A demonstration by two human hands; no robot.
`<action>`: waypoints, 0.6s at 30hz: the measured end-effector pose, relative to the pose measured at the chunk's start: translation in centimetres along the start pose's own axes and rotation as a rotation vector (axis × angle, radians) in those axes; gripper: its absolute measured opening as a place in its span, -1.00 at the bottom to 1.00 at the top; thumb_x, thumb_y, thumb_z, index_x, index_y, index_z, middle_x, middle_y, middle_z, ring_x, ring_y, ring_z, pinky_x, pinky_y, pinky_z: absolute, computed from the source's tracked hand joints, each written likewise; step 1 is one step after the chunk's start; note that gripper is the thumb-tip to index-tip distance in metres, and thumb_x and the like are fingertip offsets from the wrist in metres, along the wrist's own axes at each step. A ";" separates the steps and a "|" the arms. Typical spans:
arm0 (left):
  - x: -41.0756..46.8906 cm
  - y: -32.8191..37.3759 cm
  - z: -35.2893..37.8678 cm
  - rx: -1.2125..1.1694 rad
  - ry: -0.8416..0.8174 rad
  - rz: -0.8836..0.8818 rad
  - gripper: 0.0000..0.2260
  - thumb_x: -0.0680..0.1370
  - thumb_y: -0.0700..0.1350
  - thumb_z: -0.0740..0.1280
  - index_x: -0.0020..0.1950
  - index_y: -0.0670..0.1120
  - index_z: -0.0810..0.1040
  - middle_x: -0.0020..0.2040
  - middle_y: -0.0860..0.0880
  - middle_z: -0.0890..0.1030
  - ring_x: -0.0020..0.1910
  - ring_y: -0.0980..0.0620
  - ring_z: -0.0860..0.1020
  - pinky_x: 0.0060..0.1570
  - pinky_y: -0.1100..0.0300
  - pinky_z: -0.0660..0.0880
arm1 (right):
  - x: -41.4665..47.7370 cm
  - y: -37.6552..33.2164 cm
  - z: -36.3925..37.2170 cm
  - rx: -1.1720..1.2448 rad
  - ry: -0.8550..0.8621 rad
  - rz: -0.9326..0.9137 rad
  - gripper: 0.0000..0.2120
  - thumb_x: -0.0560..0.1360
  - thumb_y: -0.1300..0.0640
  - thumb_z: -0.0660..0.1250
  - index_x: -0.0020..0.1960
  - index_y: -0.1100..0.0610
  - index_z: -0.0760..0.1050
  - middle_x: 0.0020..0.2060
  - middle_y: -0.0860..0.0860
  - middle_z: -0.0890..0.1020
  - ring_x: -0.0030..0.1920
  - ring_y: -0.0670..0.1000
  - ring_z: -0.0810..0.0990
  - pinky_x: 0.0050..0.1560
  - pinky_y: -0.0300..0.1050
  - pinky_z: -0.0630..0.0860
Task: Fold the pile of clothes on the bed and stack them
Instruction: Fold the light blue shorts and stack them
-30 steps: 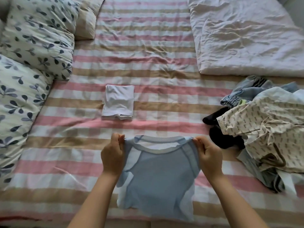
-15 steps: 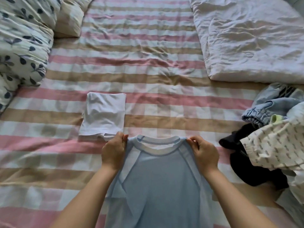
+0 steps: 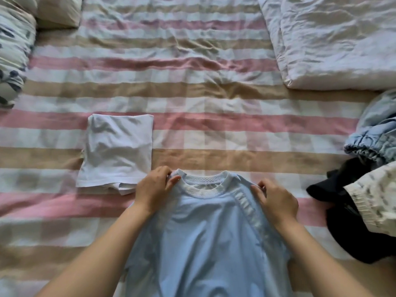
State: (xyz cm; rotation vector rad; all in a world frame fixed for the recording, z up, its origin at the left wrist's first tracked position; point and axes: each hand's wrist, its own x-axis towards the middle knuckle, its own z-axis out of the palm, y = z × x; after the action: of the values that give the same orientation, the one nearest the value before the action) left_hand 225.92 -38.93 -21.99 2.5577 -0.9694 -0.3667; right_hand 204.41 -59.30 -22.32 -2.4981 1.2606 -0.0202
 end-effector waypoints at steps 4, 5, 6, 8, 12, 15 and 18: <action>2.5 0.7 0.5 0.114 0.023 0.010 -0.73 0.57 0.04 0.20 -0.09 -0.18 0.47 -0.02 -0.15 0.54 -0.06 -0.17 0.53 -0.26 0.06 0.31 | 2.1 0.5 -0.5 -0.031 0.003 -0.026 -0.71 0.54 -0.13 0.18 -0.11 0.08 0.50 -0.18 0.16 0.64 -0.15 0.21 0.60 -0.30 -0.08 0.31; 3.0 0.9 0.5 0.143 0.034 0.000 -0.73 0.57 0.03 0.21 -0.08 -0.18 0.49 0.00 -0.15 0.54 -0.03 -0.17 0.52 -0.24 0.04 0.34 | 2.7 0.4 -0.7 -0.020 0.003 -0.022 -0.70 0.54 -0.13 0.18 -0.11 0.09 0.50 -0.19 0.16 0.64 -0.15 0.21 0.60 -0.30 -0.08 0.31; 3.4 1.1 0.4 0.178 0.043 -0.017 -0.74 0.56 0.02 0.23 -0.06 -0.18 0.50 0.02 -0.16 0.53 0.01 -0.16 0.50 -0.19 0.02 0.37 | 3.1 0.3 -0.8 -0.001 -0.005 -0.006 -0.70 0.54 -0.13 0.19 -0.11 0.09 0.50 -0.19 0.16 0.64 -0.15 0.21 0.59 -0.30 -0.09 0.31; 3.5 2.1 0.5 0.202 0.096 -0.065 -0.80 0.54 -0.04 0.28 -0.01 -0.17 0.52 0.06 -0.18 0.51 0.09 -0.18 0.44 -0.05 -0.03 0.36 | 3.1 0.4 -1.4 0.050 -0.014 0.039 -0.70 0.54 -0.13 0.18 -0.10 0.08 0.50 -0.18 0.14 0.63 -0.13 0.20 0.58 -0.29 -0.09 0.31; 0.9 7.5 1.5 0.008 0.186 0.120 -0.91 0.46 -0.19 0.37 -0.07 -0.18 0.57 -0.05 -0.20 0.57 -0.02 -0.24 0.50 -0.06 -0.07 0.42 | -1.1 3.7 -3.2 0.196 0.062 0.173 -0.73 0.54 -0.08 0.20 -0.09 0.11 0.52 -0.18 0.12 0.64 -0.12 0.20 0.58 -0.27 -0.05 0.37; -0.5 12.7 3.6 -0.087 0.094 0.436 -0.90 0.42 -0.22 0.34 -0.12 -0.19 0.61 -0.10 -0.14 0.63 -0.11 -0.21 0.56 -0.15 -0.04 0.53 | -5.2 6.6 -4.0 0.346 0.021 0.305 -0.79 0.50 0.01 0.30 -0.10 0.15 0.57 -0.20 0.13 0.64 -0.12 0.18 0.58 -0.21 -0.02 0.43; -0.4 17.2 6.4 -0.095 -0.068 0.534 -0.76 0.46 -0.19 0.32 0.11 -0.10 0.60 0.12 -0.06 0.60 0.14 -0.13 0.52 0.13 -0.01 0.42 | -6.8 7.6 -4.0 0.483 -0.081 0.291 -0.91 0.42 0.18 0.42 -0.23 0.17 0.56 -0.30 0.11 0.60 -0.21 0.12 0.54 -0.17 0.00 0.43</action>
State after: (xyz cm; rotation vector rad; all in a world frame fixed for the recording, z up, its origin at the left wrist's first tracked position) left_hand 213.35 -52.17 -20.15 2.1036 -1.5598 -0.3334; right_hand 193.71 -59.28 -19.88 -1.8783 1.3803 -0.1340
